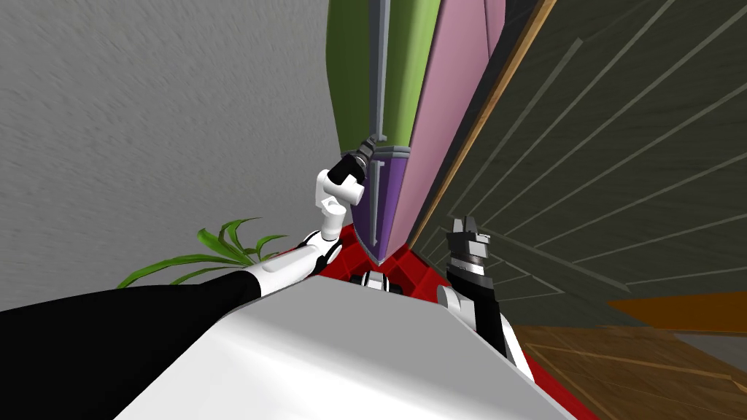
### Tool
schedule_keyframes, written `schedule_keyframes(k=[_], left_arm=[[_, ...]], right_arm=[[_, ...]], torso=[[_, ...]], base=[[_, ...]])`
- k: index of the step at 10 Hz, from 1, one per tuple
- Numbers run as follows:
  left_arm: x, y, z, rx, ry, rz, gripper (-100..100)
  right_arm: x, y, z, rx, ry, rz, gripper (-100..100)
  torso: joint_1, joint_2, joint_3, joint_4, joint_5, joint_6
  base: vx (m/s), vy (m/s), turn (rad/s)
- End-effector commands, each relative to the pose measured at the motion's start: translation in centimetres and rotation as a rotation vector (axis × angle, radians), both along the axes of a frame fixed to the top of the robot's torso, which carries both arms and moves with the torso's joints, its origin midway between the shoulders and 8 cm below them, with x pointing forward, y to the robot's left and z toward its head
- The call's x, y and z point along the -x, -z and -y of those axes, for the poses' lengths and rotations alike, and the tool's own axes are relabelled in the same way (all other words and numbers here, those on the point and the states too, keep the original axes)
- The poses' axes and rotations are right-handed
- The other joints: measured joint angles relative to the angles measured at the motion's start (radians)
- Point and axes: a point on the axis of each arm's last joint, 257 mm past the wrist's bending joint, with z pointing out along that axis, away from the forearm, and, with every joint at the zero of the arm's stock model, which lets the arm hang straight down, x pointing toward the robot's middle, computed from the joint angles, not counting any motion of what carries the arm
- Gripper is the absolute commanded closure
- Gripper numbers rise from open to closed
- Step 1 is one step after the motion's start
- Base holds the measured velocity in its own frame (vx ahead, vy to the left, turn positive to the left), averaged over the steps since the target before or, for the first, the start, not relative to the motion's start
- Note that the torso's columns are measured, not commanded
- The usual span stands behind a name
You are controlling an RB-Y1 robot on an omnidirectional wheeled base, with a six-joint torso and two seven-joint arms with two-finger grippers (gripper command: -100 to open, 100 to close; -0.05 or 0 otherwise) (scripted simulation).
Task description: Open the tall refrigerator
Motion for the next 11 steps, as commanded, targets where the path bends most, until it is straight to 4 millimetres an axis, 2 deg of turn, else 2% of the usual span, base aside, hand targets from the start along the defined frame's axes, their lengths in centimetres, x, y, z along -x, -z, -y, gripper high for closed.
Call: schedule_keyframes(k=[1,9,10,11], left_arm=[[0.0,-1.0,0.6,-0.018,-0.019,-0.007,-100],[0.0,-3.0,0.2,-0.089,-0.109,-0.024,-100],[-0.5,-1.7,0.5,-0.090,-0.105,-0.052,-100],[-0.2,-2.2,0.0,-0.080,-0.114,-0.062,-100]], right_arm=[[0.0,0.0,0.0,0.000,0.000,0.000,0],[0.0,0.0,0.0,0.000,0.000,0.000,0],[0.0,0.0,0.0,0.000,0.000,0.000,0],[0.0,0.0,0.0,0.000,0.000,0.000,0]], torso=[[-0.003,-0.001,-0.001,0.000,-0.002,0.001],[-0.004,-0.010,-0.010,-0.001,-0.003,0.003],[-0.004,-0.011,-0.010,-0.001,-0.003,0.003],[-0.003,-0.009,-0.008,-0.003,-0.002,0.003]], base=[[0.006,-0.027,0.007],[0.001,-0.019,0.009],[-0.020,0.002,0.041],[0.024,0.050,0.031]])
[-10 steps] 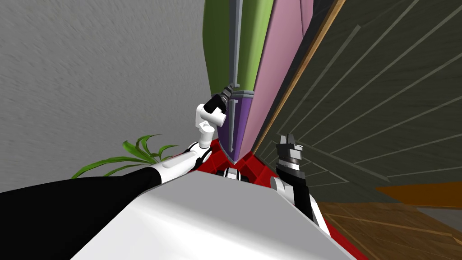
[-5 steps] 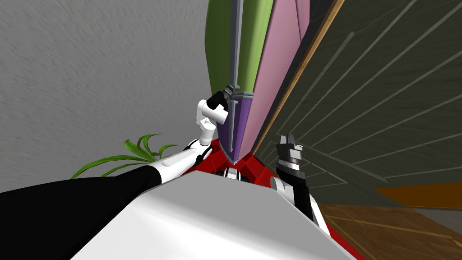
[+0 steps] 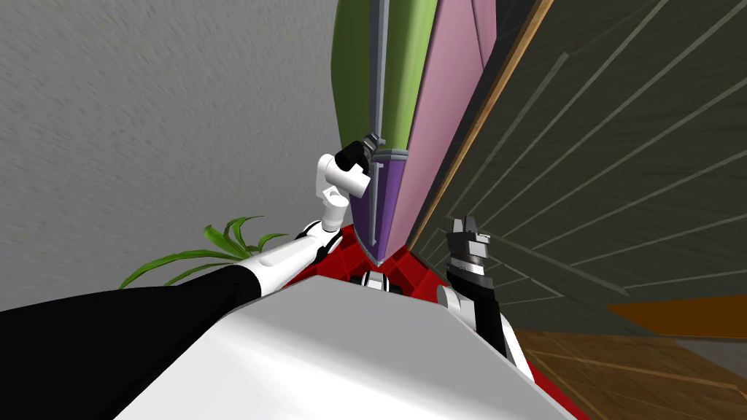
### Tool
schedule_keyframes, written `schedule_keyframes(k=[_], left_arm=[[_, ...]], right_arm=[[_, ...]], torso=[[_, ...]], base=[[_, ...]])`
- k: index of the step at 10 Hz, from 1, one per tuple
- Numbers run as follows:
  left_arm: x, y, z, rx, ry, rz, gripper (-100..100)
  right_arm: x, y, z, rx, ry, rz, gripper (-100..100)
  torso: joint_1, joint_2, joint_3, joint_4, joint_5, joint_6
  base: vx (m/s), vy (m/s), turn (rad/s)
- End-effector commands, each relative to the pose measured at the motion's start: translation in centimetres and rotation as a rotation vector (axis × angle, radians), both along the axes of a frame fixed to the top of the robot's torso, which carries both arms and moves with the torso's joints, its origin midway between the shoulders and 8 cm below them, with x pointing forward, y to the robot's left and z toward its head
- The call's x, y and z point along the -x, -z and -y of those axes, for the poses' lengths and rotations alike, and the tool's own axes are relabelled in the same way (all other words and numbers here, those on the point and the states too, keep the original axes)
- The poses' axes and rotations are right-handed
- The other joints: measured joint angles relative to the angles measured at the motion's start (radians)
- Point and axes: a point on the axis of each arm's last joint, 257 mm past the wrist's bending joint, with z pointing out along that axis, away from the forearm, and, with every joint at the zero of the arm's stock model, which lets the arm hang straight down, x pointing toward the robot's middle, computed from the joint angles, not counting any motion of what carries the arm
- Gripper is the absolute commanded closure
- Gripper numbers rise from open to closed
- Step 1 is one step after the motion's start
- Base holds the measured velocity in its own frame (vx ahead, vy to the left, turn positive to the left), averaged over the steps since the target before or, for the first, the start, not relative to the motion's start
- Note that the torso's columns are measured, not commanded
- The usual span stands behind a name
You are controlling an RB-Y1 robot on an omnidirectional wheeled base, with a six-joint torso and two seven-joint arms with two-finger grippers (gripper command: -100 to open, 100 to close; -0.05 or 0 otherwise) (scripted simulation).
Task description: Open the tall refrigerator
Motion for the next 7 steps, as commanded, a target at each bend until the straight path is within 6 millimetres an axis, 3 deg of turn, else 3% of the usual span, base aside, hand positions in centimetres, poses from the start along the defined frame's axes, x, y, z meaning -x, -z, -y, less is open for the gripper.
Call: schedule_keyframes(k=[1,2,3,4,6,7], left_arm=[[0.4,-1.0,-0.4,0.013,-0.006,0.000,-100],[0.6,-1.4,-0.6,0.019,-0.008,0.000,-100],[0.2,0.3,0.2,0.005,0.000,-0.034,-100],[0.4,-1.0,-0.4,0.013,-0.006,0.000,100],[0.1,-0.1,-0.1,0.002,-0.001,0.000,100],[0.5,-0.8,0.1,0.006,0.003,0.007,100]], right_arm=[[0.0,0.0,0.0,0.000,0.000,0.000,0],[0.0,0.0,0.0,0.000,0.000,0.000,0],[0.0,0.0,0.0,0.000,0.000,0.000,0],[0.0,0.0,0.0,0.000,0.000,0.000,0],[0.0,0.0,0.0,0.000,0.000,0.000,0],[0.0,0.0,0.0,0.000,0.000,0.000,0]], torso=[[0.003,-0.001,-0.001,0.002,0.001,-0.001],[0.005,-0.004,-0.005,0.003,0.002,-0.003],[0.006,-0.008,-0.009,0.002,0.004,-0.004],[0.007,-0.007,-0.007,-0.002,0.004,-0.003],[0.012,-0.008,-0.004,-0.010,0.008,-0.006],[0.012,-0.005,-0.001,-0.011,0.008,-0.006]], base=[[0.054,0.045,-0.010],[0.069,0.018,-0.025],[0.004,0.006,0.024],[-0.007,-0.006,-0.024],[-0.030,-0.033,0.006],[-0.043,-0.019,0.015]])
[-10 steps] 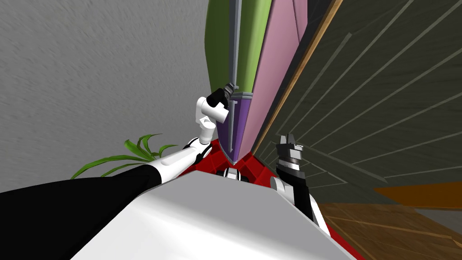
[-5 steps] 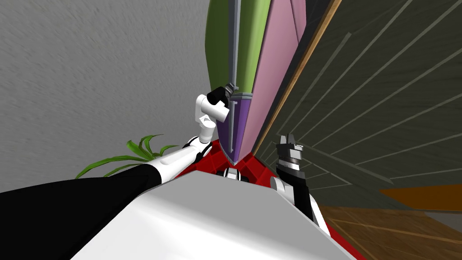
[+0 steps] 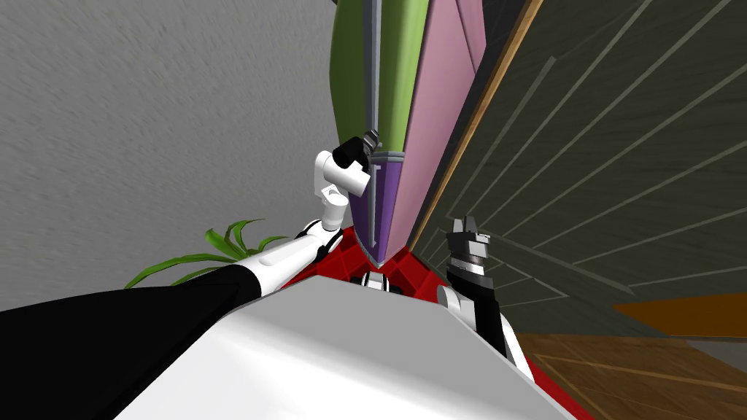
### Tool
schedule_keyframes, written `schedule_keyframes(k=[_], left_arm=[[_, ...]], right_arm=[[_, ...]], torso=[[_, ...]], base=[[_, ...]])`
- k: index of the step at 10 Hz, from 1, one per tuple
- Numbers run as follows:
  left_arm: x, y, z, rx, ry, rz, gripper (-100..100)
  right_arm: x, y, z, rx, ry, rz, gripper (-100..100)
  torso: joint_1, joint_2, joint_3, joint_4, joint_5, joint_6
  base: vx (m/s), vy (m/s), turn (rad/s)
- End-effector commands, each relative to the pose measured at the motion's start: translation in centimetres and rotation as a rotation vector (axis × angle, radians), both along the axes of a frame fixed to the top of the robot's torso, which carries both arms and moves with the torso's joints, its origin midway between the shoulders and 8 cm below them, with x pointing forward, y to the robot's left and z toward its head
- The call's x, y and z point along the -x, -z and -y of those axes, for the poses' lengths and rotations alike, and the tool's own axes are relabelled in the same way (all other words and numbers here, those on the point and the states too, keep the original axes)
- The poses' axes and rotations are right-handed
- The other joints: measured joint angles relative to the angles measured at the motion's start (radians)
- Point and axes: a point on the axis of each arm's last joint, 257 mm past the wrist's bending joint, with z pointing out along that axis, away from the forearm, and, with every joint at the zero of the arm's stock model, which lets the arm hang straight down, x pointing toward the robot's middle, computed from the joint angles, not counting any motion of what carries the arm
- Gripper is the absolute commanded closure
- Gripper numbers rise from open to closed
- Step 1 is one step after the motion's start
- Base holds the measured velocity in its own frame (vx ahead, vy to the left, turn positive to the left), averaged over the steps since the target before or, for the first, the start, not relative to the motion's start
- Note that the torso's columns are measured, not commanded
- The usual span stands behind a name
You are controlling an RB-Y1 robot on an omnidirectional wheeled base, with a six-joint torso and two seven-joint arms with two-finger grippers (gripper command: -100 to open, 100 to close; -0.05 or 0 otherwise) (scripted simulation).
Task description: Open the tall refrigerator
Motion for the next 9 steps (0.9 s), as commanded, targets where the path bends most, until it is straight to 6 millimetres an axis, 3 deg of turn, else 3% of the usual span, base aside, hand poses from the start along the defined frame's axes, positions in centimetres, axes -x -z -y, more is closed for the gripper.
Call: schedule_keyframes(k=[1,9], left_arm=[[-0.3,-0.6,-0.3,-0.017,-0.016,-0.012,-100],[-1.3,-2.3,-1.6,-0.085,-0.083,-0.089,-100]], right_arm=[[0.0,0.0,0.0,0.000,0.000,0.000,0],[0.0,0.0,0.0,0.000,0.000,0.000,0]], torso=[[0.000,0.003,0.003,0.001,-0.001,0.001],[-0.001,0.012,0.010,0.008,-0.001,-0.001]], base=[[-0.031,-0.020,0.024],[-0.003,-0.025,0.011]])
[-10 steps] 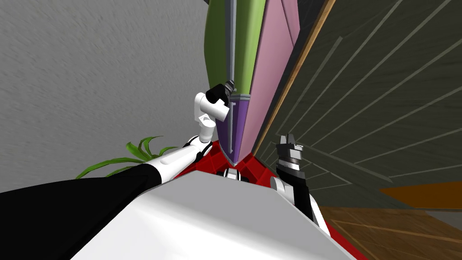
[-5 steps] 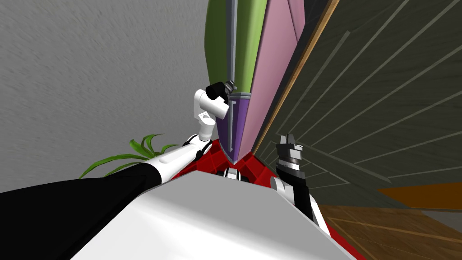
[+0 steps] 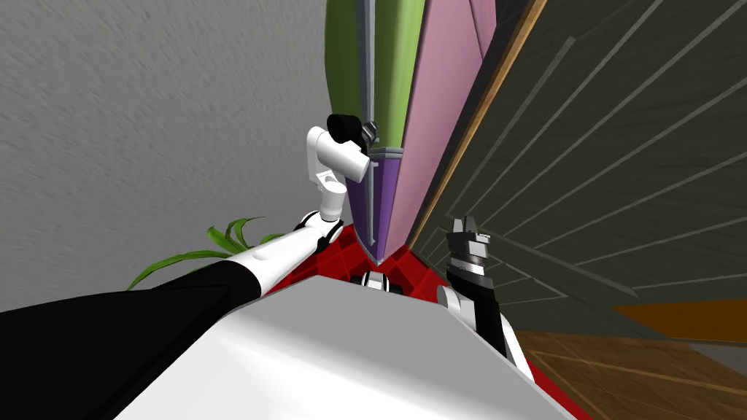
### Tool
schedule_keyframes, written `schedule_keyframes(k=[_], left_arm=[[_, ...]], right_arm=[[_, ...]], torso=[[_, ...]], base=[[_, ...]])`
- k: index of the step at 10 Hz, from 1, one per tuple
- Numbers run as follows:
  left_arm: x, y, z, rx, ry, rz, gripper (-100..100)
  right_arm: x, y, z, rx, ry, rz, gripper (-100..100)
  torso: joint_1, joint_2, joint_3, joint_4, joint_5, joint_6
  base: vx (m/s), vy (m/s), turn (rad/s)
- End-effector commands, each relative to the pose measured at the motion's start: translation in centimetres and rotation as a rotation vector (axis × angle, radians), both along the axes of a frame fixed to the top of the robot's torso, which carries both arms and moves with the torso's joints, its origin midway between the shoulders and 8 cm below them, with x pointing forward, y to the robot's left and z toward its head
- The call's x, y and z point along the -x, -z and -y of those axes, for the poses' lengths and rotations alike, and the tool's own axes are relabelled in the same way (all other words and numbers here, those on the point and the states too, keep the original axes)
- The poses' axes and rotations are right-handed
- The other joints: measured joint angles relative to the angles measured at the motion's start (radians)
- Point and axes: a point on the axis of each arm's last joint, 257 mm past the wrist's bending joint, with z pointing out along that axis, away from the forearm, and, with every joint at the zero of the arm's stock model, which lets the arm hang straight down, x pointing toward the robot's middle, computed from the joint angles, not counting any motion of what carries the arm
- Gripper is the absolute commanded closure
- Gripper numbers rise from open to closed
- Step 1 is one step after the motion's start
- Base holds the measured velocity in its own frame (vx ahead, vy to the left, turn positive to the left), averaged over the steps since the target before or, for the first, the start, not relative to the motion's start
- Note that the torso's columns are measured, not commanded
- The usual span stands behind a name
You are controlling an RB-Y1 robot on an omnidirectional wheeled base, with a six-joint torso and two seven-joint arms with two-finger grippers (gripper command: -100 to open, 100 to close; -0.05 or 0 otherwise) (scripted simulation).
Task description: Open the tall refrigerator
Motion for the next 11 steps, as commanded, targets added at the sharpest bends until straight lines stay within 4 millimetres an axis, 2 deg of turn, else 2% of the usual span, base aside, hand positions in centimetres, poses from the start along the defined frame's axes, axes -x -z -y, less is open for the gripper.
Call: schedule_keyframes(k=[1,11], left_arm=[[-0.3,-0.6,-0.5,-0.025,-0.026,-0.032,-100],[-0.6,-3.0,-2.5,-0.111,-0.097,-0.160,-100]], right_arm=[[0.0,0.0,0.0,0.000,0.000,0.000,0],[0.0,0.0,0.0,0.000,0.000,0.000,0]], torso=[[0.001,0.006,0.004,0.001,0.000,0.000],[0.000,0.005,0.004,0.002,0.000,0.000]], base=[[-0.001,-0.030,0.012],[-0.010,-0.027,0.013]])
